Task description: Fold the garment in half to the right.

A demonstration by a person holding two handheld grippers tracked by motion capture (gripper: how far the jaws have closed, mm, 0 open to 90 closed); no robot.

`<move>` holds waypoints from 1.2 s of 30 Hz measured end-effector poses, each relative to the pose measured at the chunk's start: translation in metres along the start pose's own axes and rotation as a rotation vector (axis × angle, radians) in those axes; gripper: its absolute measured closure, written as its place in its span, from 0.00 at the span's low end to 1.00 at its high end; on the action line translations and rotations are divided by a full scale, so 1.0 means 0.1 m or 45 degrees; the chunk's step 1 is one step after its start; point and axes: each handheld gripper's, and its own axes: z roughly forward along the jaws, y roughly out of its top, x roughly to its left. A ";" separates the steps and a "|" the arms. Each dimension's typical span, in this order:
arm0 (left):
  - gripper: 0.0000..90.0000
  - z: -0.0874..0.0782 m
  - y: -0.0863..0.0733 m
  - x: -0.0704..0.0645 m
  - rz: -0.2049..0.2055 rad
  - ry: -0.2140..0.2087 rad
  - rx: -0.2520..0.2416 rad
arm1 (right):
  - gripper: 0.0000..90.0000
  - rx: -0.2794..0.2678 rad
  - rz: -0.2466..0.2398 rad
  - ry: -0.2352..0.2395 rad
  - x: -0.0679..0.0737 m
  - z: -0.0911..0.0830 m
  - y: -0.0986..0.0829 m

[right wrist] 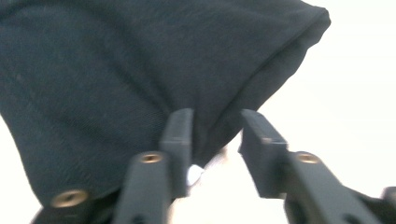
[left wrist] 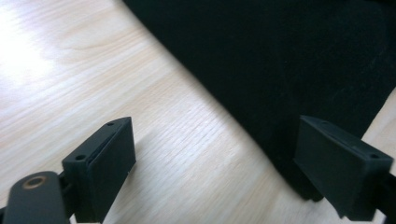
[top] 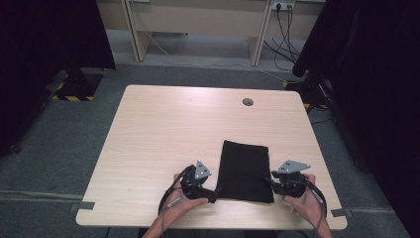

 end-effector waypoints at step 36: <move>0.00 -0.36 -0.31 0.41 -0.020 0.145 0.083 | 0.16 -0.094 0.073 0.134 0.02 0.45 0.16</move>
